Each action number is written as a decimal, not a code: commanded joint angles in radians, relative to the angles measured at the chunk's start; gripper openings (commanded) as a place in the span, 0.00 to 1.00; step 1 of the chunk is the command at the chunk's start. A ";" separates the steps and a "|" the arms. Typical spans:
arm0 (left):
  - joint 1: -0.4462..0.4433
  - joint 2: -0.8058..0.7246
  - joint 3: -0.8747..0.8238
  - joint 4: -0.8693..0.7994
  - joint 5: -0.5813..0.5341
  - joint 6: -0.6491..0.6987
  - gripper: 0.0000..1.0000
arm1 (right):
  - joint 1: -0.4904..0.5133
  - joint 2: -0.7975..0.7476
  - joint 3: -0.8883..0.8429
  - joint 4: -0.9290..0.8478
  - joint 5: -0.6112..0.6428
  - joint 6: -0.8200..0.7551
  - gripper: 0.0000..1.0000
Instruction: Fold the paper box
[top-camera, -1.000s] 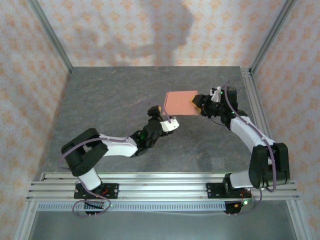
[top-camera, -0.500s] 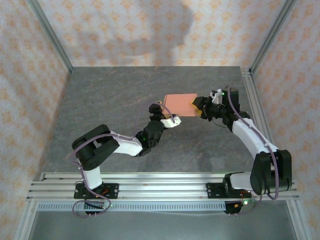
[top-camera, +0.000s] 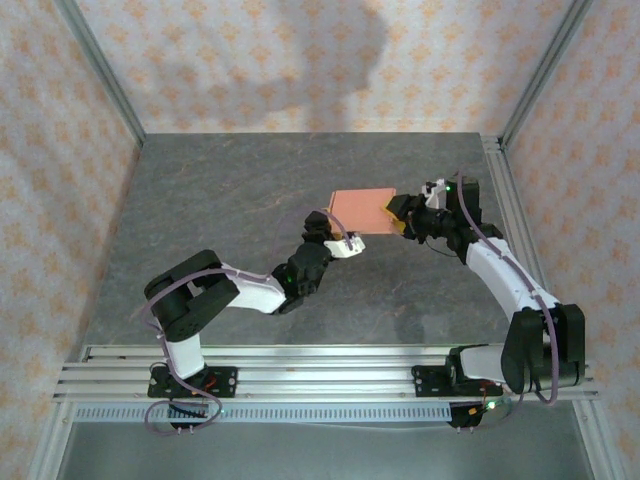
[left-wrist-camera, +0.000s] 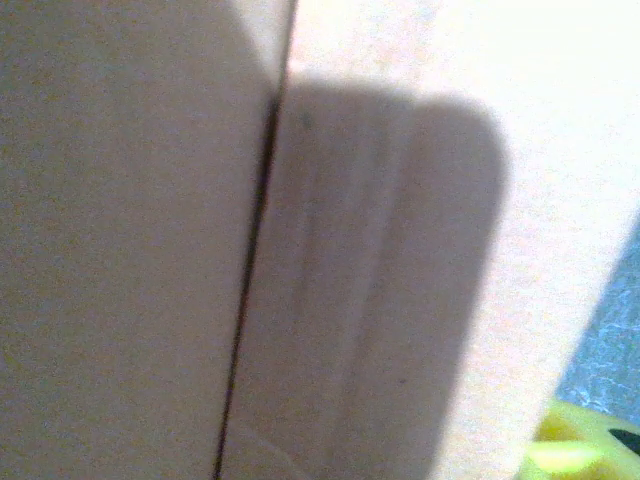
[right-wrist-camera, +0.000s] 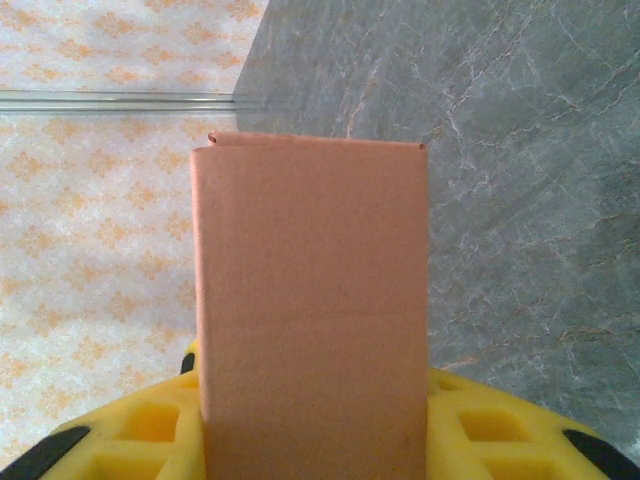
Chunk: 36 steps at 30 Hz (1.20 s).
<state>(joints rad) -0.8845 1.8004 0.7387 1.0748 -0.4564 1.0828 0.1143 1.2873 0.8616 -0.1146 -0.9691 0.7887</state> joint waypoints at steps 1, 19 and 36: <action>-0.022 -0.007 0.019 0.047 -0.011 0.002 0.53 | 0.001 -0.014 -0.006 -0.013 -0.030 -0.022 0.39; -0.066 -0.030 -0.018 0.013 -0.051 -0.011 0.49 | -0.004 0.025 0.042 -0.069 -0.044 -0.079 0.39; -0.066 -0.145 -0.025 -0.231 -0.055 -0.214 0.34 | -0.004 -0.033 0.017 0.027 0.015 -0.043 0.86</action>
<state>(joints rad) -0.9539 1.7168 0.7242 0.9257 -0.5056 0.9783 0.1104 1.2934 0.8749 -0.1444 -0.9844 0.7441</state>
